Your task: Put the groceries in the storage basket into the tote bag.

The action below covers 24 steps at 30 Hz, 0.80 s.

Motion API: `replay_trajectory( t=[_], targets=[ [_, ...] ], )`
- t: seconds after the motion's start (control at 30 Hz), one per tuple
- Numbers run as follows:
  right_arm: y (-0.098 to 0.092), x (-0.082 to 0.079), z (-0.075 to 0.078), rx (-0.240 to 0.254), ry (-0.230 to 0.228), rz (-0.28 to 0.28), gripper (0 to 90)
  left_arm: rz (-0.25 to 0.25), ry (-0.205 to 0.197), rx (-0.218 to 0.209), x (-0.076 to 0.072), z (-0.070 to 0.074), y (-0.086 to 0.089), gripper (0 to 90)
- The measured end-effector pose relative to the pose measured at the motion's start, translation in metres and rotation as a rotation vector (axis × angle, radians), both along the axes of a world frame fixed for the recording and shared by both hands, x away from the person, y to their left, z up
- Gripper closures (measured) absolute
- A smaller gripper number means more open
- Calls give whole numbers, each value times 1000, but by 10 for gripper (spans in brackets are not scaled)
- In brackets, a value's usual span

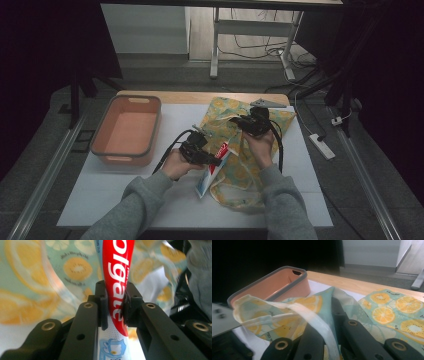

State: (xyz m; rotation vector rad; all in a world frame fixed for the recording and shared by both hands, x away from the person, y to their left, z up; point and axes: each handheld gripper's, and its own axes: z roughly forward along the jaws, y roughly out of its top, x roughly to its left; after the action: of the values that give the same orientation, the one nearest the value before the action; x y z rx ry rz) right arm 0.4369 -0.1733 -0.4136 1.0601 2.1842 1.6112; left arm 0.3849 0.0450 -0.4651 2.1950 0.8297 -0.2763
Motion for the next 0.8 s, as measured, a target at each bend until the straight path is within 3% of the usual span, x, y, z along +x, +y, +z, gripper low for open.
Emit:
replay_trajectory(
  t=[0.2,0.53,0.8],
  targets=[
    [0,-8,3,11,-27,15,900,63,4,1,17,-3,-10,764],
    [-2,-24,0,4,-38,52,900,144,77,-63,37,-16,-13,764],
    [6,-37,-1,-34,-48,94,900,258,66,-120,46,-26,-19,774]
  ],
)
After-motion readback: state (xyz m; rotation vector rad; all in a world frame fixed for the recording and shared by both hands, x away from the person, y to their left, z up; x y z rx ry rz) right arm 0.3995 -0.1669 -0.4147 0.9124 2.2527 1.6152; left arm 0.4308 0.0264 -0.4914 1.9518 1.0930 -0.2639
